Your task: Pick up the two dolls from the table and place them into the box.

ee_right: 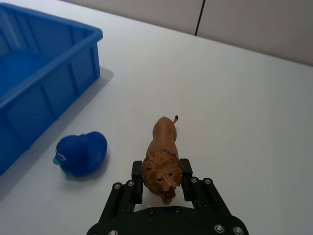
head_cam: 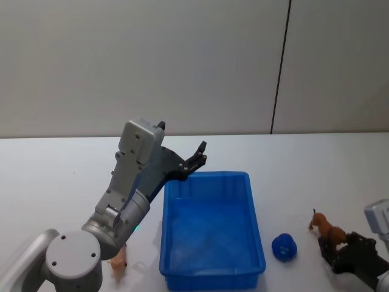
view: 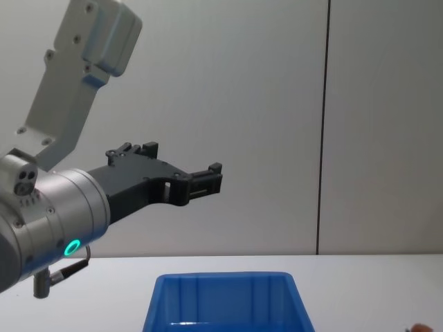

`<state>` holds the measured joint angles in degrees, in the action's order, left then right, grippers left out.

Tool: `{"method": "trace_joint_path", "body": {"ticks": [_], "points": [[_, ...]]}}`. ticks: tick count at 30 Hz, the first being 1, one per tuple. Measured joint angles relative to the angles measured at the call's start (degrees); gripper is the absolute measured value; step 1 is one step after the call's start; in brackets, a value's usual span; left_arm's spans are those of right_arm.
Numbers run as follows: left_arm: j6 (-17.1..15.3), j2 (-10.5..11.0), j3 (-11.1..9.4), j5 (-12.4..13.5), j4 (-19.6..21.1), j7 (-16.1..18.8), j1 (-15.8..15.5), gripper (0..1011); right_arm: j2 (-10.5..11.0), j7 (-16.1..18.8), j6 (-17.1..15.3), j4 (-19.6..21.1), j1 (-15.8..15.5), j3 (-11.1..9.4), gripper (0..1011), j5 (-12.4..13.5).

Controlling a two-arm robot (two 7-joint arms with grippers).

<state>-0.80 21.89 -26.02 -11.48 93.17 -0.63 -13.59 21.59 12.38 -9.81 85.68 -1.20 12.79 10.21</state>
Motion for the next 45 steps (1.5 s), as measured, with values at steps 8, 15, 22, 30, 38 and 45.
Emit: {"method": "trace_joint_path", "body": {"ticks": [8,15,22,30,38,45], "points": [[0.00,0.00,0.00,0.00,0.00,0.00,0.00,1003,0.08,-0.42,2.98,2.28,-0.46,-0.09,426,-0.11],[0.00,0.00,0.00,0.00,0.00,0.00,0.00,1003,-0.29,0.66,5.64,5.47,0.02,0.01,426,-0.12],[0.00,0.00,0.00,0.00,0.00,0.00,0.00,1003,-1.17,3.09,6.84,7.36,1.33,0.57,426,-0.43],[0.00,0.00,0.00,0.00,0.00,0.00,0.00,1003,-3.46,8.27,6.83,8.32,4.03,2.31,427,-1.84],[0.00,0.00,0.00,0.00,0.00,0.00,0.00,1003,-6.05,12.20,5.11,7.06,6.50,4.44,429,-4.11],[0.00,0.00,0.00,0.00,0.00,0.00,0.00,1003,-8.10,14.36,3.72,4.94,8.39,6.19,606,-6.66]]}}
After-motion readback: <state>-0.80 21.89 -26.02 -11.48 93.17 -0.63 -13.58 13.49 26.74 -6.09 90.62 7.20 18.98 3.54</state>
